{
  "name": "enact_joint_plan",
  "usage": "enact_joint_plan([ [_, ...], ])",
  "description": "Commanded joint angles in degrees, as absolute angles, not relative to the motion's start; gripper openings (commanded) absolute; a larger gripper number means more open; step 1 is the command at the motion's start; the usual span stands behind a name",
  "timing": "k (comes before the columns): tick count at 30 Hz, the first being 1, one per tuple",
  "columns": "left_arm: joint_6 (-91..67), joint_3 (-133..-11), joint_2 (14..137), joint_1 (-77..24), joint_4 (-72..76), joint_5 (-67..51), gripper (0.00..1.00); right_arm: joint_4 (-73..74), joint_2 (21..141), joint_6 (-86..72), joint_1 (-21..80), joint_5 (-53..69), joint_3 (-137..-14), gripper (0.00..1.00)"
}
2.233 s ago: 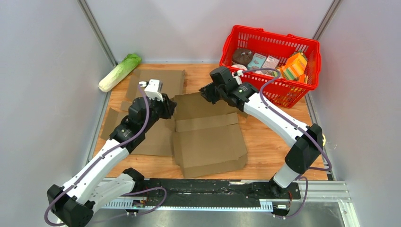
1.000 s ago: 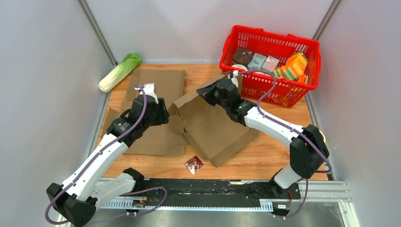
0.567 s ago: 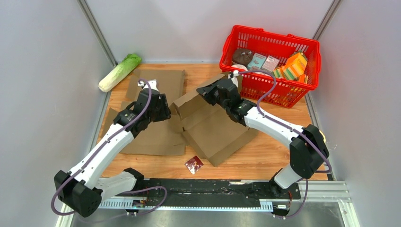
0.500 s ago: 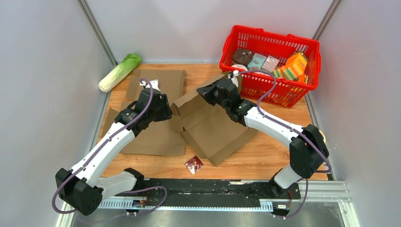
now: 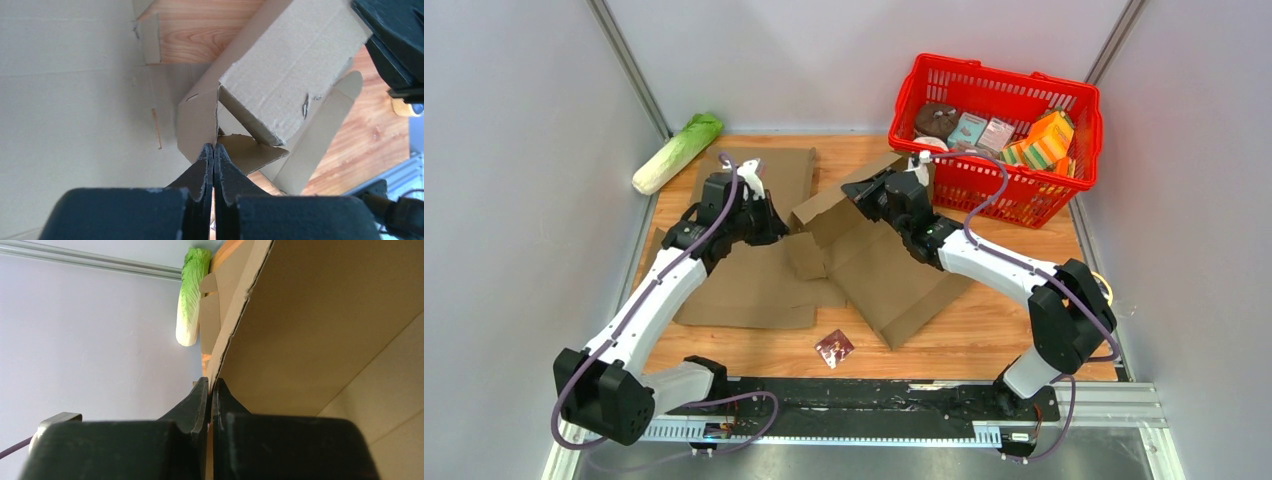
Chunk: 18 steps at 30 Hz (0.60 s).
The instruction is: Fold the paper box
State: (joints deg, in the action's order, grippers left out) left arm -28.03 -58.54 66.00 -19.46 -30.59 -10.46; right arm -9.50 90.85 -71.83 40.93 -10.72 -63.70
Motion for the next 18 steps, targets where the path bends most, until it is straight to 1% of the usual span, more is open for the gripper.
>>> enact_joint_plan([
  [1, -25.23, -59.94, 65.48, -17.76, -22.41, -24.77, 0.0, -18.89, 91.05, -65.57, 41.13, -12.39, -63.55, 0.03],
  [4, -22.68, -60.12, 64.95, -16.18, -23.64, -25.66, 0.0, -18.37, 90.88, -64.87, 41.05, -13.09, -63.54, 0.03],
  [5, -21.81, -60.12, 65.04, -15.56, -23.21, -28.19, 0.0, -18.46, 91.05, -64.69, 41.04, -13.18, -63.63, 0.03],
  [7, -21.71, -60.38, 65.48, -15.29, -23.12, -29.53, 0.0, -18.37, 91.49, -64.69, 41.04, -13.45, -64.16, 0.03],
  [13, -31.54, -61.08, 68.29, -14.33, -13.02, -36.73, 0.0, -20.57, 95.27, -64.95, 41.57, -12.58, -65.74, 0.03],
  [16, -32.78, -63.62, 69.08, -14.06, -13.27, -34.99, 0.0, -20.57, 95.63, -65.48, 42.36, -12.83, -65.74, 0.02],
  [18, -33.48, -64.25, 69.43, -14.06, -13.89, -30.6, 0.0, -20.04, 95.19, -65.48, 42.63, -13.09, -66.0, 0.0],
])
